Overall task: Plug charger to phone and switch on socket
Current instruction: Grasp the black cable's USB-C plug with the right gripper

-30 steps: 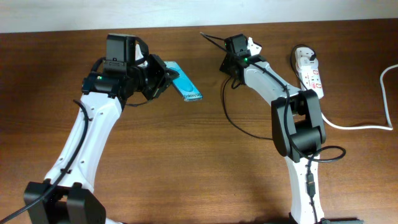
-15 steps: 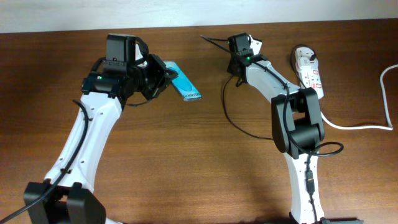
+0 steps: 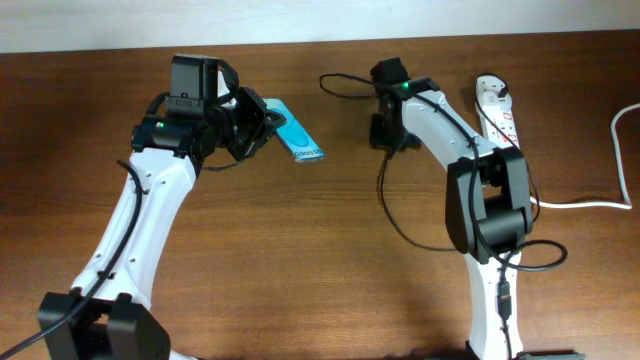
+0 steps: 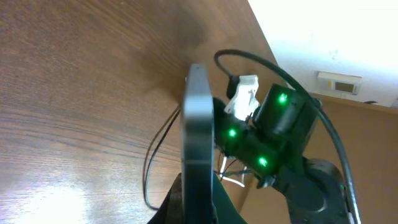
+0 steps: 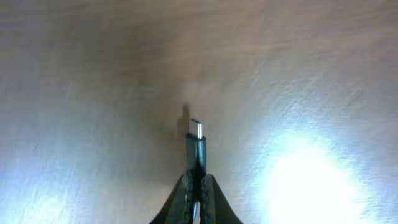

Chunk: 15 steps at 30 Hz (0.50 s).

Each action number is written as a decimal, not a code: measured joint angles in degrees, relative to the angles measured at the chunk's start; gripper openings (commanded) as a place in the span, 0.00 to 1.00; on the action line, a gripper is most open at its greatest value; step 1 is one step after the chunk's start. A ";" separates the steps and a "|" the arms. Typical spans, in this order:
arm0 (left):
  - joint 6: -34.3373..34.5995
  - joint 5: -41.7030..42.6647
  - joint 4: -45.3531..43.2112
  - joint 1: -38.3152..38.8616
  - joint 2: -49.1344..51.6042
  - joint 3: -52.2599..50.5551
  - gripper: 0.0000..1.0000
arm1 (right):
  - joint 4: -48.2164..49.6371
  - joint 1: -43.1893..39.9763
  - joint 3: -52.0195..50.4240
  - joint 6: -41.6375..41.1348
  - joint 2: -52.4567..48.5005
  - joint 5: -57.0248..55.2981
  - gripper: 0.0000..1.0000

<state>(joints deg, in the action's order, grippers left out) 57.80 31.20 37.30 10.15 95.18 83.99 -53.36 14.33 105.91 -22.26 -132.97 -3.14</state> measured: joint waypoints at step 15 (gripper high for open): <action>0.00 0.00 0.00 0.00 0.00 0.00 0.00 | -13.29 -1.29 -0.20 10.49 0.35 11.63 0.71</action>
<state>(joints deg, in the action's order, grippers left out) 57.80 31.20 37.30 10.15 95.18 83.99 -66.65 13.04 105.71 -11.77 -132.62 8.49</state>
